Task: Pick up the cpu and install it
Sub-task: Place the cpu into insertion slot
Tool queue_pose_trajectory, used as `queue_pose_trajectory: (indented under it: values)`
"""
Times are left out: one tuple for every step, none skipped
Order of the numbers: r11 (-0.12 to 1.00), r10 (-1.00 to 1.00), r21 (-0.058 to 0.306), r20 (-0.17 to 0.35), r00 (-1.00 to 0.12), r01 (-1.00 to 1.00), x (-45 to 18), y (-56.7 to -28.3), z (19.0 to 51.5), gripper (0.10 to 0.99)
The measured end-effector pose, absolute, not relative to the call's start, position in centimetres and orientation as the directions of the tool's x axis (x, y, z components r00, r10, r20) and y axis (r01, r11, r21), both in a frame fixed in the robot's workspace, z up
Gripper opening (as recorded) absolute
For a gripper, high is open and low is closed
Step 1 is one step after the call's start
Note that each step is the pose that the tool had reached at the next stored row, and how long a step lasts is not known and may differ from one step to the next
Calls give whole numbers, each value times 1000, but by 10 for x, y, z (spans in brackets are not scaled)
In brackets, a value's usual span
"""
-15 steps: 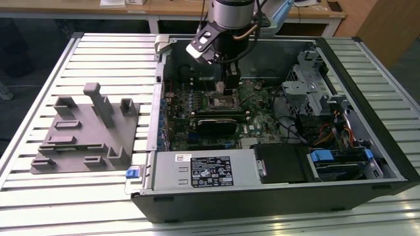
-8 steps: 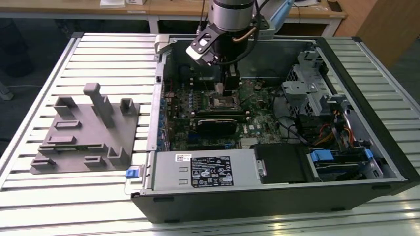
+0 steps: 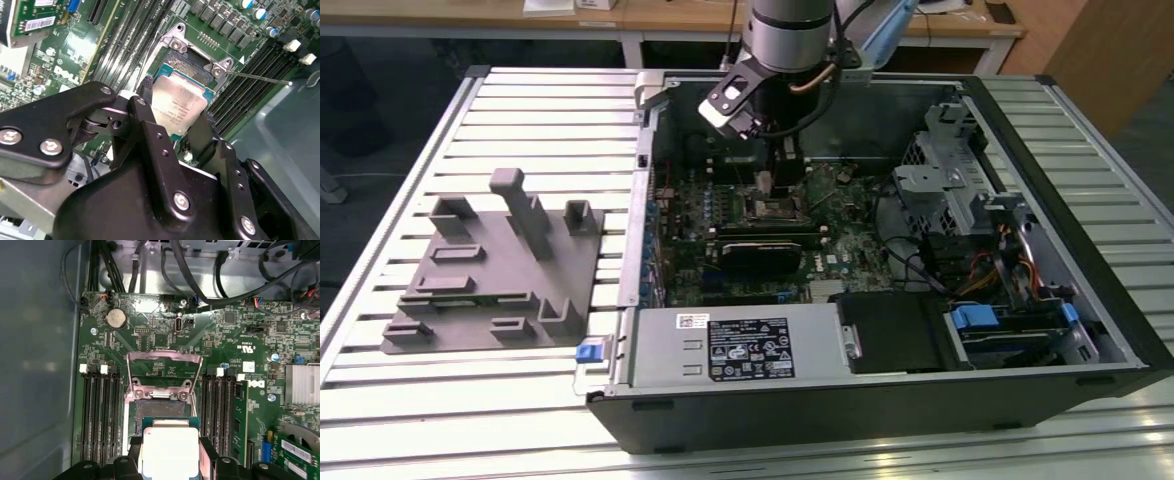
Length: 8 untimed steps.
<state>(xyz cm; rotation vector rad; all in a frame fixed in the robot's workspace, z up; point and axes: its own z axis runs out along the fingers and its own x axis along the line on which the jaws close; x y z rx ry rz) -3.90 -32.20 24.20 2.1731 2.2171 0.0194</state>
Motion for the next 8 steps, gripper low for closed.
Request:
queue_pose_trajectory:
  values:
    - [20, 1000, 35, -18, -20, 999, -39, -322, 240, 533]
    - [20, 1000, 35, -18, -20, 999, -39, -322, 238, 533]
    - [20, 1000, 35, -18, -19, 999, -39, -322, 237, 533]
    - [20, 1000, 35, -18, -19, 999, -39, -322, 235, 533]
    - [20, 1000, 35, -18, -19, 999, -39, -322, 233, 533]
    - [20, 1000, 35, -17, -19, 999, -39, -322, 232, 533]
    - [20, 1000, 35, -18, -19, 999, -39, -322, 230, 533]
    - [20, 1000, 35, -18, -19, 999, -39, -322, 230, 533]
